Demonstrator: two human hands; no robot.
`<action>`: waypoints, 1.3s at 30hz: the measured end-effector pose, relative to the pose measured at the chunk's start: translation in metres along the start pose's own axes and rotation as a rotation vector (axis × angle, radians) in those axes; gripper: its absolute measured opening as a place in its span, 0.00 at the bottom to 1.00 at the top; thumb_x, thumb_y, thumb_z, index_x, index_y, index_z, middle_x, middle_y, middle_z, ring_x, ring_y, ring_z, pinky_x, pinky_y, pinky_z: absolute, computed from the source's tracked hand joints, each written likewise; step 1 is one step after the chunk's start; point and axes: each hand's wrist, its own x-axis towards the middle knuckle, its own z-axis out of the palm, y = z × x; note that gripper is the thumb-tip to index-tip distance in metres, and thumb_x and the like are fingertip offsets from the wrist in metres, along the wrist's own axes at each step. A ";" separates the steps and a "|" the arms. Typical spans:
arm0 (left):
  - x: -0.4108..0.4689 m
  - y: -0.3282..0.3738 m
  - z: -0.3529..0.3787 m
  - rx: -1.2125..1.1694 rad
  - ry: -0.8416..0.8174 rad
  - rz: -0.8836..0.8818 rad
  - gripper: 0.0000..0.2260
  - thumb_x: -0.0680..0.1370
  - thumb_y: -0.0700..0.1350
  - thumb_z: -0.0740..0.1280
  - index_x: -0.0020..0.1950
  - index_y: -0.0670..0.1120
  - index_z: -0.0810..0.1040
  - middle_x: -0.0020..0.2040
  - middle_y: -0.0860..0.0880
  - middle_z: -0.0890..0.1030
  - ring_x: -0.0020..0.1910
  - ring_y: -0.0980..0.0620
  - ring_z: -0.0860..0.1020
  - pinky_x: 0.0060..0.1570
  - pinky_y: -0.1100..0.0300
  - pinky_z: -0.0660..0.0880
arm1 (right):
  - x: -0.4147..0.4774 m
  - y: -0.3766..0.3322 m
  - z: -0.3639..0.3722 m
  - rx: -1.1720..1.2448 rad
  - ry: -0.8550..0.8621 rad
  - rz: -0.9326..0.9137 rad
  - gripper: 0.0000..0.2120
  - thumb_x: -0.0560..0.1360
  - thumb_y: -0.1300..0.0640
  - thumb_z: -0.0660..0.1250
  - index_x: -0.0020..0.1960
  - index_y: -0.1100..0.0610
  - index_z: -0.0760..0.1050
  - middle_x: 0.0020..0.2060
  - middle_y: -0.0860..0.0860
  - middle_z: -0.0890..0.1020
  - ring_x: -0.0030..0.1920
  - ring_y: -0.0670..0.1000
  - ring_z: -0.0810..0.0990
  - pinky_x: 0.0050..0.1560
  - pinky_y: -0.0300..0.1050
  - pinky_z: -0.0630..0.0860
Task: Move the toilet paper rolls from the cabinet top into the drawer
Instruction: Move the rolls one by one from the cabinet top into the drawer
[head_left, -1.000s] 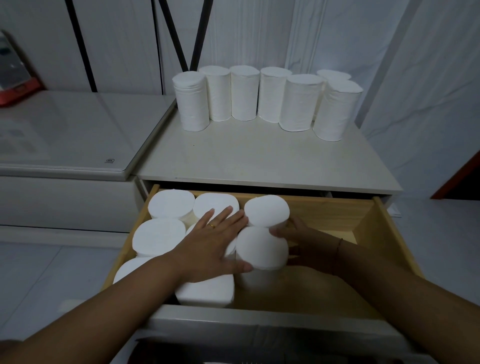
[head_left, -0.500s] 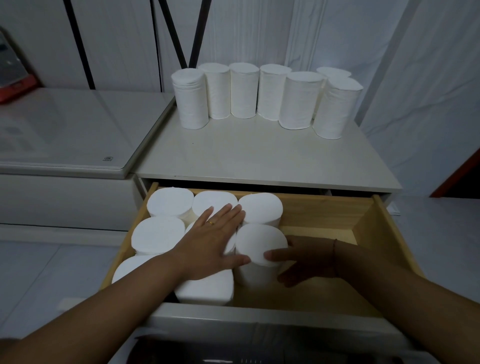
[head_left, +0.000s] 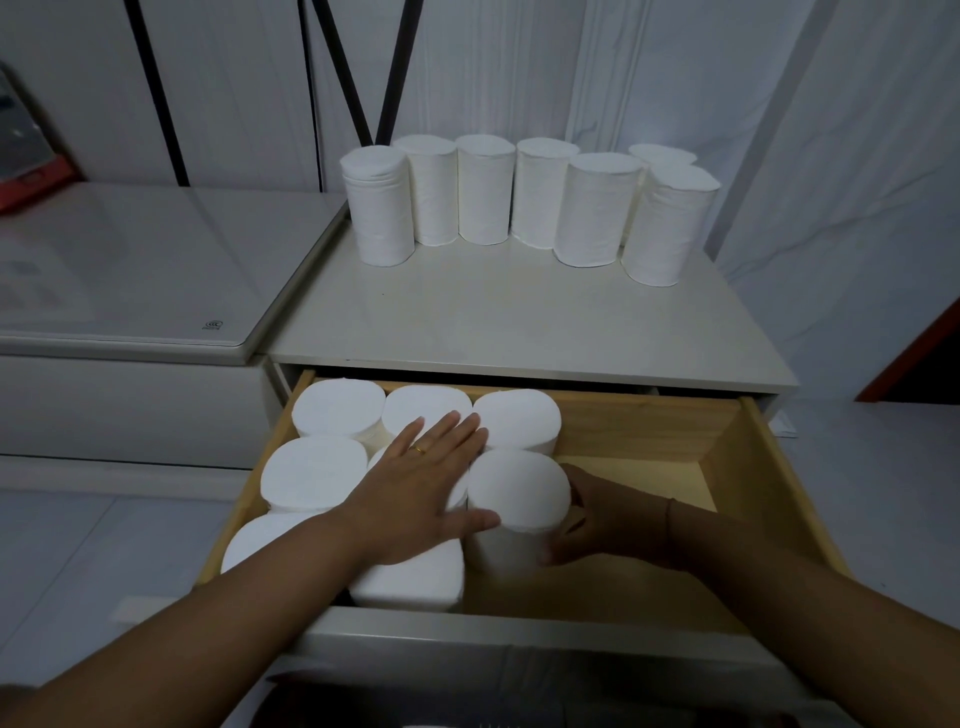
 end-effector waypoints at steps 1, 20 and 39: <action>0.000 0.000 0.000 0.003 0.000 -0.001 0.38 0.75 0.70 0.49 0.78 0.52 0.42 0.78 0.54 0.40 0.75 0.58 0.35 0.73 0.56 0.33 | 0.000 0.000 0.001 -0.064 0.038 -0.020 0.29 0.67 0.57 0.75 0.60 0.41 0.65 0.57 0.44 0.74 0.59 0.50 0.74 0.50 0.33 0.77; 0.010 -0.001 -0.006 -0.121 0.079 -0.046 0.38 0.73 0.71 0.46 0.78 0.54 0.43 0.77 0.58 0.41 0.74 0.61 0.35 0.72 0.61 0.32 | -0.023 -0.070 -0.059 -0.531 0.475 -0.060 0.22 0.69 0.62 0.72 0.61 0.57 0.70 0.50 0.54 0.79 0.46 0.51 0.77 0.54 0.48 0.77; 0.035 -0.013 -0.022 -0.145 0.215 -0.029 0.33 0.77 0.66 0.50 0.78 0.54 0.45 0.78 0.59 0.43 0.75 0.63 0.36 0.74 0.59 0.36 | 0.071 -0.080 -0.240 -0.008 1.394 -0.141 0.50 0.66 0.47 0.75 0.75 0.57 0.47 0.75 0.55 0.55 0.74 0.54 0.57 0.73 0.47 0.55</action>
